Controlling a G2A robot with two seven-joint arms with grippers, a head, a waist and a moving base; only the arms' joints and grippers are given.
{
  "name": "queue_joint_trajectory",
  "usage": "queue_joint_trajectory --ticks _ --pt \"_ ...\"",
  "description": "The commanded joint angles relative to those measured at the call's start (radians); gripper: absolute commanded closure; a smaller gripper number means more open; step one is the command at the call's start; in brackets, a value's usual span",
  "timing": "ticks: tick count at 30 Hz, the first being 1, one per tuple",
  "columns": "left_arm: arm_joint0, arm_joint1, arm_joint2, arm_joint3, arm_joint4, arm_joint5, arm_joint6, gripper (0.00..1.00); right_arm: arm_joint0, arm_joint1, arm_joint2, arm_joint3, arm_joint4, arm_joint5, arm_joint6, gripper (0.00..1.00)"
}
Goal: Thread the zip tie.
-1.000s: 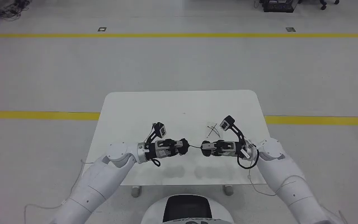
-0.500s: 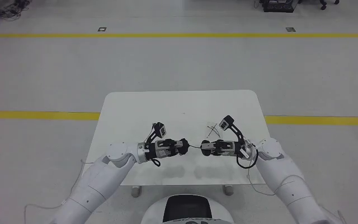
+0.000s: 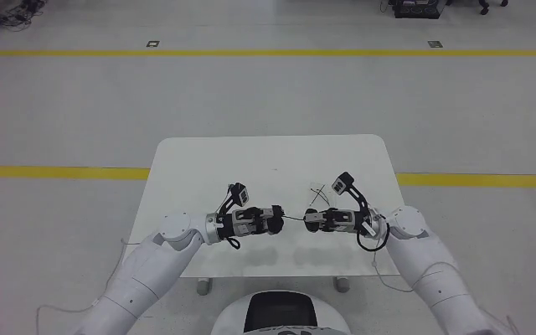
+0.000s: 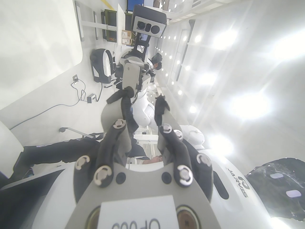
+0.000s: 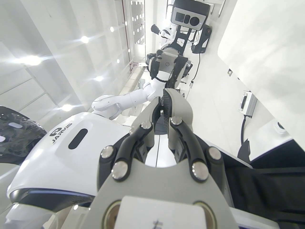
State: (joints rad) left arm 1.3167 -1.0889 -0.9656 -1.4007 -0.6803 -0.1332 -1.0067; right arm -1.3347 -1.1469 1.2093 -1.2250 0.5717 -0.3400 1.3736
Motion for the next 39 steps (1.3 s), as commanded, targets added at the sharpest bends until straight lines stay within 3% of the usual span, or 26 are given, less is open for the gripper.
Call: queue_joint_trajectory --ticks 1,29,32,35,39 --pt "0.0 0.0 0.0 0.0 0.0 0.0 0.0 0.0 -0.003 0.001 0.011 0.001 0.006 0.0 0.011 1.0" --pt "0.0 0.0 0.0 0.0 0.0 0.0 0.0 0.0 -0.018 0.008 0.031 -0.025 0.029 0.0 0.016 1.0" --pt "-0.004 -0.002 0.015 -0.024 0.046 0.018 0.056 0.0 -0.028 0.01 0.026 -0.047 0.022 0.005 0.001 1.0" --pt "-0.013 -0.002 0.036 -0.067 0.157 0.078 0.176 0.0 -0.034 0.014 0.031 -0.047 0.031 0.002 0.016 1.0" --pt "-0.005 -0.006 0.056 -0.122 0.218 0.131 0.306 0.0 -0.031 0.022 0.013 -0.036 0.043 0.0 0.016 1.0"
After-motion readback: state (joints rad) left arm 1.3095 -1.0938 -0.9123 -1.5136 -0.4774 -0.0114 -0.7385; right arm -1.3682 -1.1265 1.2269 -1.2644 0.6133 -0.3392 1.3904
